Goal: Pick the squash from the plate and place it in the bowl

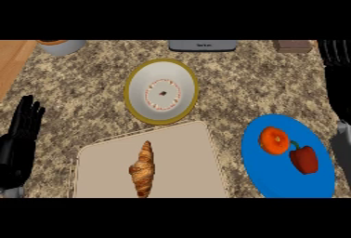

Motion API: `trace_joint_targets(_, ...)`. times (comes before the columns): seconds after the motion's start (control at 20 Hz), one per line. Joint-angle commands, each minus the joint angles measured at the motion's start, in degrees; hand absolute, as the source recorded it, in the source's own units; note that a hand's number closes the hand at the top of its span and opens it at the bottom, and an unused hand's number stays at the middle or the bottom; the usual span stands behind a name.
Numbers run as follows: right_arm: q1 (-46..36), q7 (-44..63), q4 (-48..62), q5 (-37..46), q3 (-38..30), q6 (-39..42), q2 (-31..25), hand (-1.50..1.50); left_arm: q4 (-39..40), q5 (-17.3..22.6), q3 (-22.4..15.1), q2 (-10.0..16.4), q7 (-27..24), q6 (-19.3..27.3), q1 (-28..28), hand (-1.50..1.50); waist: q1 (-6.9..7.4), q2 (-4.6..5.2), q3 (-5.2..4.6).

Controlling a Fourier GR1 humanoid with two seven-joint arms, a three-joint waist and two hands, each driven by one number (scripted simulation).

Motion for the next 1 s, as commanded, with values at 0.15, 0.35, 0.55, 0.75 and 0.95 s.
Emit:
trace_joint_targets(0.15,12.09,12.55,4.19,6.33,8.73,-4.24,3.0,1.5,-1.41,-1.94,-5.62,-2.52,2.96,-0.51,-3.03,0.0,-0.8,0.6,0.62)
trace_joint_targets(0.35,16.75,14.03,11.18,21.93,4.97,-17.58,-3.81,1.5,0.67,-1.91,-7.3,-4.07,4.9,-0.14,-3.67,0.0,-5.45,0.92,0.33)
trace_joint_targets(0.55,22.96,2.71,4.91,19.54,5.86,-33.43,16.07,-1.5,3.01,-4.29,-10.83,-7.05,6.16,1.32,-7.43,0.0,-3.85,0.47,0.87)
trace_joint_targets(0.75,30.6,-3.53,-3.04,25.7,9.2,-40.02,18.61,-1.5,4.53,-4.18,-11.19,-7.75,9.37,0.31,-12.25,0.0,-1.25,0.28,0.68)
trace_joint_targets(0.95,34.16,10.78,-12.26,36.95,10.5,-42.72,13.96,-1.5,6.54,-7.1,-13.9,-11.1,6.79,1.13,-11.23,0.0,-0.26,0.38,0.58)
